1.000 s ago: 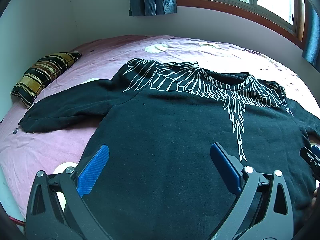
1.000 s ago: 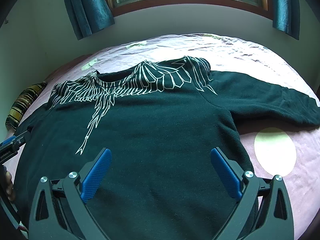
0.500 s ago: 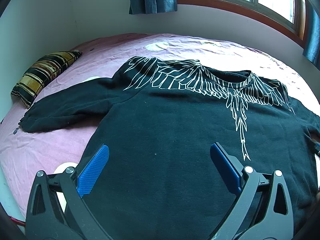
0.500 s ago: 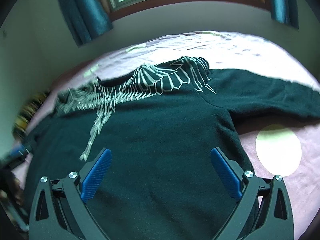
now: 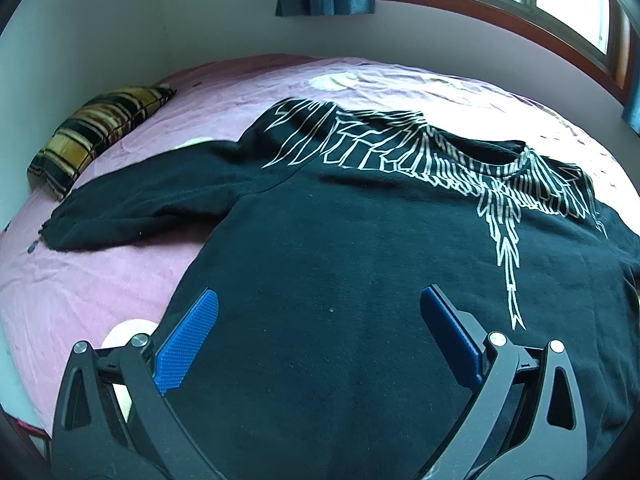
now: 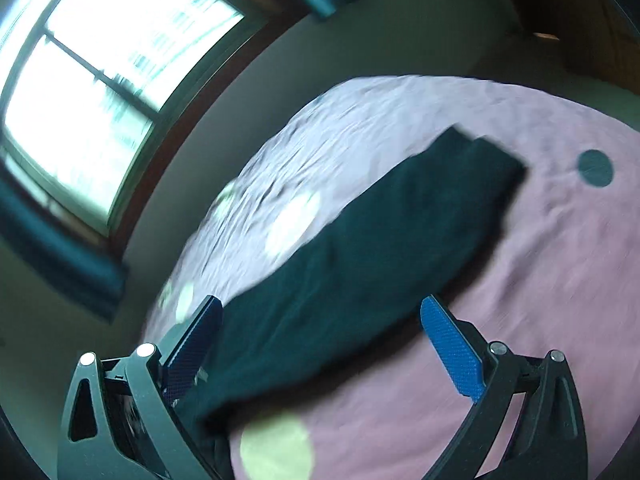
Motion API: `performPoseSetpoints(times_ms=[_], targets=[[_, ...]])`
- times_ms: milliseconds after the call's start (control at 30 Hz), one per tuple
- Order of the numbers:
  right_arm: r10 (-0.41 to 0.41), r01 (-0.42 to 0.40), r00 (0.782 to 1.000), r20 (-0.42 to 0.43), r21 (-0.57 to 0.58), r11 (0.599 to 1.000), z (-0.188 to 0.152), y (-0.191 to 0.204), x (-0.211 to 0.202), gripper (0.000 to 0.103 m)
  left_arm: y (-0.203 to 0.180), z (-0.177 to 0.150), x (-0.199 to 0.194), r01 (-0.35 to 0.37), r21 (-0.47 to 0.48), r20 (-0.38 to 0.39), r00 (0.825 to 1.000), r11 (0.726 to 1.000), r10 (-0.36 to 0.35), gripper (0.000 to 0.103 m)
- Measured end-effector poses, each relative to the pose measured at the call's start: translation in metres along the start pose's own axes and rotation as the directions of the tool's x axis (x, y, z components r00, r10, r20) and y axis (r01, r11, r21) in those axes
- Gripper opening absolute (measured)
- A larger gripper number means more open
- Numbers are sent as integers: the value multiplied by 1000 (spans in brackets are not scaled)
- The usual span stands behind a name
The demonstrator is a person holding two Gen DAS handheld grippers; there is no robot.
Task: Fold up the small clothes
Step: 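Grasp the sweatshirt sleeve cuff with the right gripper and lift it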
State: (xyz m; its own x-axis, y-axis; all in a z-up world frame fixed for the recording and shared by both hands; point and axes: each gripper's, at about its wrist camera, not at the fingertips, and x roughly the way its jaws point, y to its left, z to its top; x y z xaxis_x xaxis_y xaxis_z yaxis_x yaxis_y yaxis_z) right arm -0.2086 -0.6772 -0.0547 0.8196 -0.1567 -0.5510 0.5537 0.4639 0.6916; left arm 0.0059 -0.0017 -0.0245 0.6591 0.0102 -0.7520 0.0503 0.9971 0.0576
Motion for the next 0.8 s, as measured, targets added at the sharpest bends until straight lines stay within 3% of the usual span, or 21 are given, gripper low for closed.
performPoseSetpoints(times_ms=[167,467,567,633,733,800], targets=[[-12,1,999,47,236,972,32,-65,10,98,-1,2,13,-33,-11,-37,999,999,32,101],[-68,51,995,69,221,974,46,-66,21,93,-11,5,17,-47,1,-44,998,999,47,101],[-161,141,984,74,225,964,47,-68,29,63,-15,5,17,-42,7,-47,998,999,43,101],[-177,155,982,73,236,959,46,-72,30,27,-16,5,17,-41,9,-46,998,999,41,101],[-103,72,991,80,327,942,41,-101,18,10,-16,7,17,-38,11,-41,998,999,39,101],[-88,53,992,87,344,937,41,-103,14,8,-14,7,16,-34,6,-41,999,999,35,101]])
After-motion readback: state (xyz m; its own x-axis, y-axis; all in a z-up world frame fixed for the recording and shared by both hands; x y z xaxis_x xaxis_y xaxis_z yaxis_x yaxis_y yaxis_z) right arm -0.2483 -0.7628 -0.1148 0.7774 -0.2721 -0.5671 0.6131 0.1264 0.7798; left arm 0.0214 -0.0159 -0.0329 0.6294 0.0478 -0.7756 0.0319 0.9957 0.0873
